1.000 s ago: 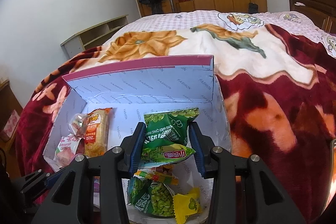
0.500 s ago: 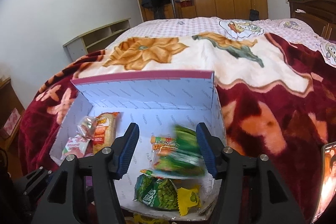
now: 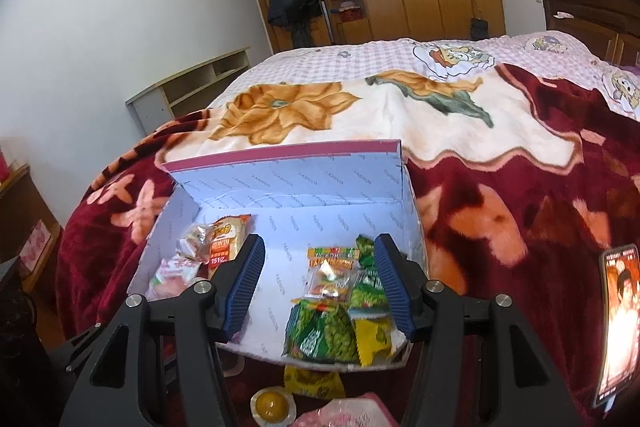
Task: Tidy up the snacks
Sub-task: 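Grasp the pink spouted drink pouch with the right gripper while the left gripper moves to the brown candy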
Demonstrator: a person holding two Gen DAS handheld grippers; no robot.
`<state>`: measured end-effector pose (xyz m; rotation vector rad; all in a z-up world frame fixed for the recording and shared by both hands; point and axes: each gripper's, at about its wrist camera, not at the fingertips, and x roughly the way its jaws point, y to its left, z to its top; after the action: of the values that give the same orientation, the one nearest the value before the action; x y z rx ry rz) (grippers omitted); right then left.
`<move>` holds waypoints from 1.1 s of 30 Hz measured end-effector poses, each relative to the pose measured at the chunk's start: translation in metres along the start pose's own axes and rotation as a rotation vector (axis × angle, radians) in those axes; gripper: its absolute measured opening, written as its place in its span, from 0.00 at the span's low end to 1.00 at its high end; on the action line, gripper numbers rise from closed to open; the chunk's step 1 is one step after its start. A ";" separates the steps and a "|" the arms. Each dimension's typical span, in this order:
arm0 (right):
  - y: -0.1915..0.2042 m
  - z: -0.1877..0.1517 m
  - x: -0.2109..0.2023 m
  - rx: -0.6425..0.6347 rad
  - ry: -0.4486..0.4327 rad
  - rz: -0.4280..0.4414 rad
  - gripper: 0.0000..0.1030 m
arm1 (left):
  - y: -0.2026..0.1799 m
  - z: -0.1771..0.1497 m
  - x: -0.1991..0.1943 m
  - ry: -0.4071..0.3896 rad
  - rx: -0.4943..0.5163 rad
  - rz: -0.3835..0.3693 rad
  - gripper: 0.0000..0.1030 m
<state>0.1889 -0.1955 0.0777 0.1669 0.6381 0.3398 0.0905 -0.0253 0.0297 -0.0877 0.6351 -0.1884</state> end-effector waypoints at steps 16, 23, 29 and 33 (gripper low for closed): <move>0.003 -0.033 -0.030 0.052 0.019 0.034 0.57 | 0.009 -0.012 -0.018 0.005 -0.016 0.004 0.52; 0.001 -0.048 -0.042 0.069 0.019 0.042 0.57 | 0.015 -0.020 -0.021 0.022 -0.028 0.015 0.52; -0.002 -0.062 -0.046 0.091 0.043 0.046 0.57 | 0.017 -0.026 -0.019 0.044 -0.032 0.018 0.52; -0.003 -0.071 -0.047 0.084 0.057 0.049 0.57 | 0.014 -0.029 -0.015 0.055 -0.024 0.019 0.52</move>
<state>0.1108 -0.2117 0.0471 0.2544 0.7056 0.3660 0.0633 -0.0093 0.0134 -0.1000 0.6930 -0.1651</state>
